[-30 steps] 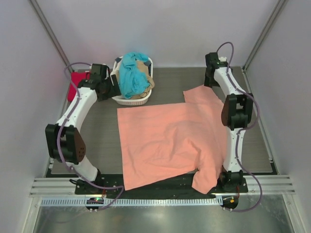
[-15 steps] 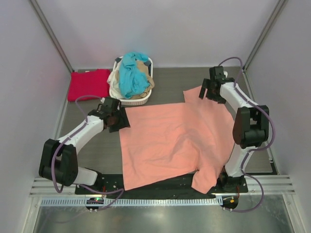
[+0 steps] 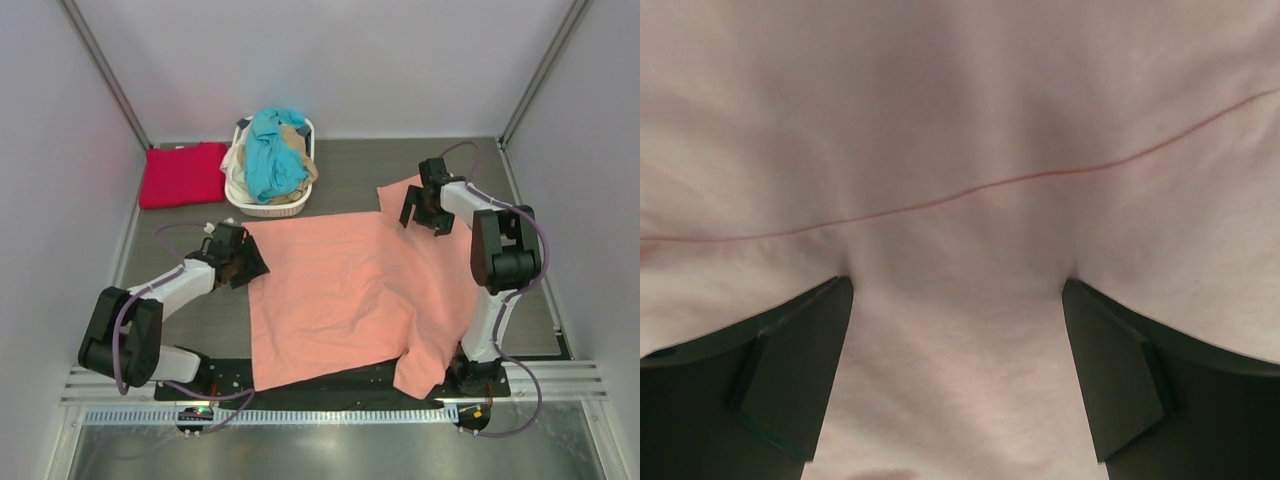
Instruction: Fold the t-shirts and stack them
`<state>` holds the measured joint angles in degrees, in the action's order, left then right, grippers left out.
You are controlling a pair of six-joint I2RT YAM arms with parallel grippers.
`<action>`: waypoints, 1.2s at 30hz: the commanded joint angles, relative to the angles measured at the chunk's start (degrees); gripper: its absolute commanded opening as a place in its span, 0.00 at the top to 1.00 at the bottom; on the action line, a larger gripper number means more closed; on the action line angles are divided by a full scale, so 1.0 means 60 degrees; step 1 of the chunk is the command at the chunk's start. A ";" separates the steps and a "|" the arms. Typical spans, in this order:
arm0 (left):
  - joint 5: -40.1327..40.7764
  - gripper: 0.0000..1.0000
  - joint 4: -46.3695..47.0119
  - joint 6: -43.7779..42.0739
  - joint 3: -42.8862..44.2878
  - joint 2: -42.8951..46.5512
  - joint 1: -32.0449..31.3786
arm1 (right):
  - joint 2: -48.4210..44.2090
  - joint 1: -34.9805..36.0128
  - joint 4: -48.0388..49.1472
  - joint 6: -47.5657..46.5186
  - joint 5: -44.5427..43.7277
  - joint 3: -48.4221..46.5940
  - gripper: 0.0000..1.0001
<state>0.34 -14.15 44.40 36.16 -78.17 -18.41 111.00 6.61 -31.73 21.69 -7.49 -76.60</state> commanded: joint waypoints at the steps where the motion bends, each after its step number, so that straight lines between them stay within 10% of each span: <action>1: 0.0177 0.40 0.1040 0.0159 0.0079 -0.0707 -0.0051 | 0.0571 0.0055 0.0424 0.0208 0.0120 -0.0342 0.08; 24: 0.0002 0.45 0.0045 -0.0765 0.3934 -0.3452 0.3344 | 0.4044 -0.0062 -0.0718 0.0383 -0.0393 -0.5602 0.08; 36: 0.2112 0.34 0.0017 0.0378 -0.0033 0.3710 0.3304 | 0.2814 -0.0018 -0.0162 -0.0100 -0.0627 -0.4446 0.04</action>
<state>9.93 -13.30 44.56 39.20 -59.70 1.83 130.69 6.63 -31.51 21.52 -10.59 -104.86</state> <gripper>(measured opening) 0.655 0.950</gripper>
